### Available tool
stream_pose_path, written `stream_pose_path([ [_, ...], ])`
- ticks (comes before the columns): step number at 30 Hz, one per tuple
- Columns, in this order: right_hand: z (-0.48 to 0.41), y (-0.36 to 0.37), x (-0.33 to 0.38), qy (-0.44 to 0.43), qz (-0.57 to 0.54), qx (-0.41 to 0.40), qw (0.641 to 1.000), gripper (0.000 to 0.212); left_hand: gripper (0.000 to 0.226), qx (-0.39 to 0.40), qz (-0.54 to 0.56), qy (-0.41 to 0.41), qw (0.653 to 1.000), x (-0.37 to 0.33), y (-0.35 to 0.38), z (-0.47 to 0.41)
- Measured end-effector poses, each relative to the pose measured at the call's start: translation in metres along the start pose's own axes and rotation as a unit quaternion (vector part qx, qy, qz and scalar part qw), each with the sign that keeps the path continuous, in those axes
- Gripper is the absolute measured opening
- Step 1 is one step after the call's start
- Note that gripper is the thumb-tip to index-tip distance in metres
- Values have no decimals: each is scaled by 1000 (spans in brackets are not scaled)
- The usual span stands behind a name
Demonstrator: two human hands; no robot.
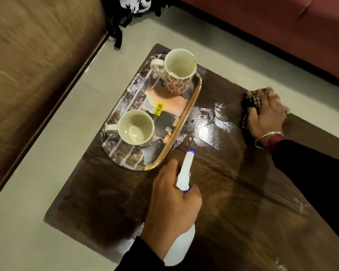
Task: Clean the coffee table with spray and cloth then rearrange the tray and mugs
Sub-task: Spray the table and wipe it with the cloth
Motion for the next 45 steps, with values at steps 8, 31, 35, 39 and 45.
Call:
stream_pose_path([
  [8, 191, 45, 113, -257, -20, 172, 951, 84, 16, -21, -28, -58, 998, 34, -9, 34],
  [31, 352, 100, 236, -369, -8, 222, 902, 84, 50, -100, -32, -162, 981, 136, -132, 86],
  [35, 344, 108, 259, -268, -21, 195, 943, 81, 55, -109, -27, -152, 982, 143, -140, 91],
  [39, 338, 123, 303, -287, -18, 199, 937, 81, 40, -160, -56, -119, 978, 153, -150, 99],
  [45, 322, 137, 341, -260, -11, 206, 943, 80, 40, -135, -13, -153, 979, 169, -152, 104],
])
Point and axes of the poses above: each hand's wrist, its own z-axis away from the middle knuckle, its own y-axis out of the palm, x = y × z, the point moved 9 cm from there along -z, towards the middle knuckle, and after that the axes turned 4 degrees about -x, right-handed, at the moved point
